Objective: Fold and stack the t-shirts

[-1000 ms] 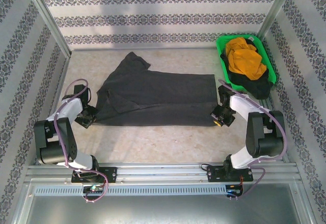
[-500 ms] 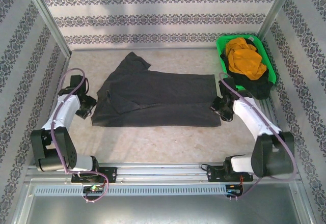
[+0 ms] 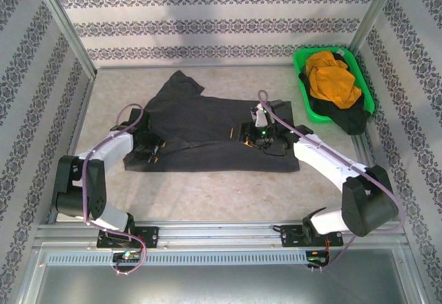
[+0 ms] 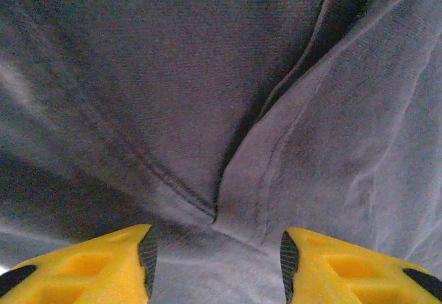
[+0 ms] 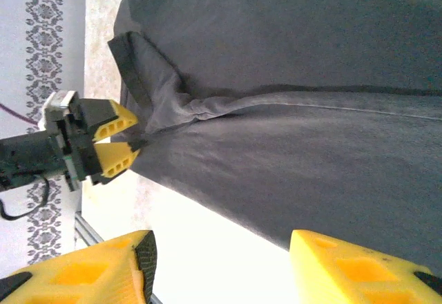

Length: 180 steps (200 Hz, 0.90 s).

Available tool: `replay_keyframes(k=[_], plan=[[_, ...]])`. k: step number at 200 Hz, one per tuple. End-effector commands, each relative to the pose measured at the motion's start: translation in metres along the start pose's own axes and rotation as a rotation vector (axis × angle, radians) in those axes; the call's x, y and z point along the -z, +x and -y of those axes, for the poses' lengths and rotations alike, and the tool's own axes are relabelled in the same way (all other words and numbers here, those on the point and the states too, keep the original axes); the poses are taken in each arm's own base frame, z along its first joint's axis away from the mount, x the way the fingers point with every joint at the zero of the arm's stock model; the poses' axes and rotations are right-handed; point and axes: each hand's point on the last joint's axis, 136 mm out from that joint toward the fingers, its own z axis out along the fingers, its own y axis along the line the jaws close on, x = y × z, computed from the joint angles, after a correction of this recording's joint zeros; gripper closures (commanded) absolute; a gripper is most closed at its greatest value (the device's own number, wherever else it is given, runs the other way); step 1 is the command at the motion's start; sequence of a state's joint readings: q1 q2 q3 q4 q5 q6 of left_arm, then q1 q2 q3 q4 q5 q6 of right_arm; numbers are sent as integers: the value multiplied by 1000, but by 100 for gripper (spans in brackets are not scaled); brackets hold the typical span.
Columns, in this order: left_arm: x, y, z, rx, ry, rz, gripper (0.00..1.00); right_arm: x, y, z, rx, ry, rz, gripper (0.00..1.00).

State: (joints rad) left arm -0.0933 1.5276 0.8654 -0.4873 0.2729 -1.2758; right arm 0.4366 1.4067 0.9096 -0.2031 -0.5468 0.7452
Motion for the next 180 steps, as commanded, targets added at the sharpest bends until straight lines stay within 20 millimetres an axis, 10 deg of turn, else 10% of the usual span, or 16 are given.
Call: replay_keyframes(k=[1,55,96,180], plan=[[-6,5,15,48,48,-15,54,-5,0,-12,9,-60,-13,46],[-15,6,16,59,39,-20,69,-7,-1,-7,-5,-40,-15,48],[-17,3,24,40,40,-18,100,-6,-3,-3,-16,-24,-6,50],[-12,-4,86,-197,14,-19,100,-1,-20,1,-54,-22,18,54]])
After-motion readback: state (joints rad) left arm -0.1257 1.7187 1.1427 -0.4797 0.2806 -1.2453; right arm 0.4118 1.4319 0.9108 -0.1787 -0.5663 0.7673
